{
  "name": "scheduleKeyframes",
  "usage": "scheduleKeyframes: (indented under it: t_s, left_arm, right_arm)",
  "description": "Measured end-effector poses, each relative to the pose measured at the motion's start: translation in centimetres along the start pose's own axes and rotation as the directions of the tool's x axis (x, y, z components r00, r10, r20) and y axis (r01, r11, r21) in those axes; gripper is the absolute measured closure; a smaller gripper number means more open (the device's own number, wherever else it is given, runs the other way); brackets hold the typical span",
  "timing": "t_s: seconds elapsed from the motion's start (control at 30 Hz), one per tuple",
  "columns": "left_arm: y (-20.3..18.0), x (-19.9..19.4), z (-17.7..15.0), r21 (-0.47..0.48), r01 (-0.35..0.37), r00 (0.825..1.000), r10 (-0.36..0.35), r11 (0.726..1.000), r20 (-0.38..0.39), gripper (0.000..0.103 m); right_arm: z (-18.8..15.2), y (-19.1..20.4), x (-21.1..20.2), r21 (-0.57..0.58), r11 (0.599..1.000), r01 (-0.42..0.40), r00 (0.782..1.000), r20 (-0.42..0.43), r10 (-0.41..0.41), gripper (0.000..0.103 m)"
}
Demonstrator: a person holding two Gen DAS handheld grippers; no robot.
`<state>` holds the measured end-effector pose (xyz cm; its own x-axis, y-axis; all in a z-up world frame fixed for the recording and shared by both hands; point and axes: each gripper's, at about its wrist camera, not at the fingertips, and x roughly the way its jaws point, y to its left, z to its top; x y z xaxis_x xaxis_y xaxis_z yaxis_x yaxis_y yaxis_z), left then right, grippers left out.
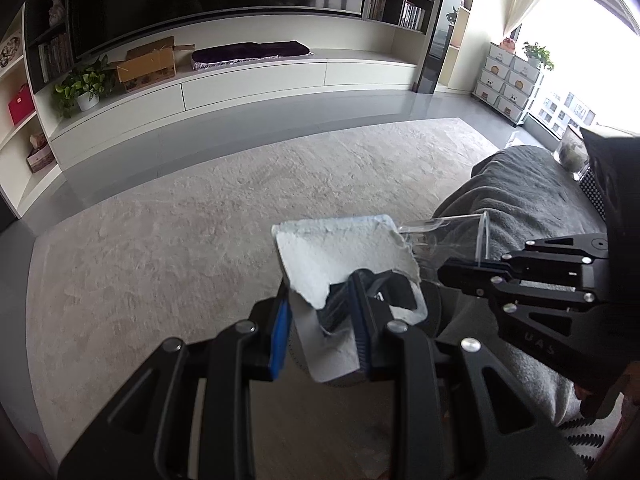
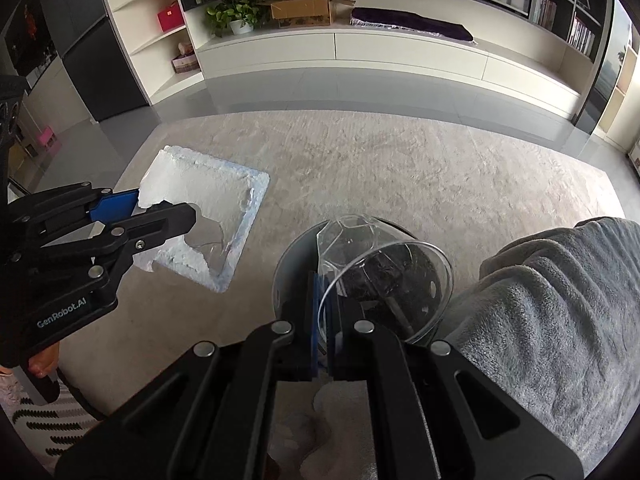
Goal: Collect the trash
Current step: 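Carry both to grey bin and open right tool to drop clear cup, then open left tool over grey bin to drop white paper tray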
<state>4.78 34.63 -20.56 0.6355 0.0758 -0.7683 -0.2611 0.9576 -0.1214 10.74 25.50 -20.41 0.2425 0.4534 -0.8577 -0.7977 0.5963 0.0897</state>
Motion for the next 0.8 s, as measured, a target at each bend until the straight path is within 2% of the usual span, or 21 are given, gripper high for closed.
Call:
scheduleKeyframes:
  t_s: [0.27, 0.3, 0.37, 0.4, 0.8]
  left_arm:
    - [-0.1, 0.7, 0.4, 0.003, 0.01, 1.0, -0.01, 1.0, -0.007, 0.075]
    - [-0.2, 0.8, 0.5, 0.003, 0.011, 1.0, -0.011, 1.0, -0.007, 0.075]
    - [-0.2, 1.0, 0.7, 0.002, 0.013, 1.0, -0.013, 1.0, -0.007, 0.075]
    - [-0.3, 1.1, 0.7, 0.001, 0.015, 1.0, -0.015, 1.0, -0.007, 0.075]
    - [-1.2, 1.6, 0.8, 0.02, 0.026, 1.0, -0.026, 0.999, -0.017, 0.076]
  right_arm:
    - [0.5, -0.5, 1.2, 0.006, 1.0, 0.009, 1.0, -0.012, -0.009, 0.1]
    - [0.6, -0.7, 1.3, 0.011, 1.0, 0.009, 1.0, -0.01, -0.009, 0.096]
    - [1.0, -1.1, 1.5, 0.027, 0.999, 0.026, 1.0, -0.016, -0.026, 0.079]
    - [1.1, -1.2, 1.3, 0.036, 0.999, 0.034, 0.999, -0.01, -0.034, 0.066]
    - [1.1, -3.4, -3.7, 0.067, 0.996, 0.059, 0.993, 0.098, -0.065, 0.065]
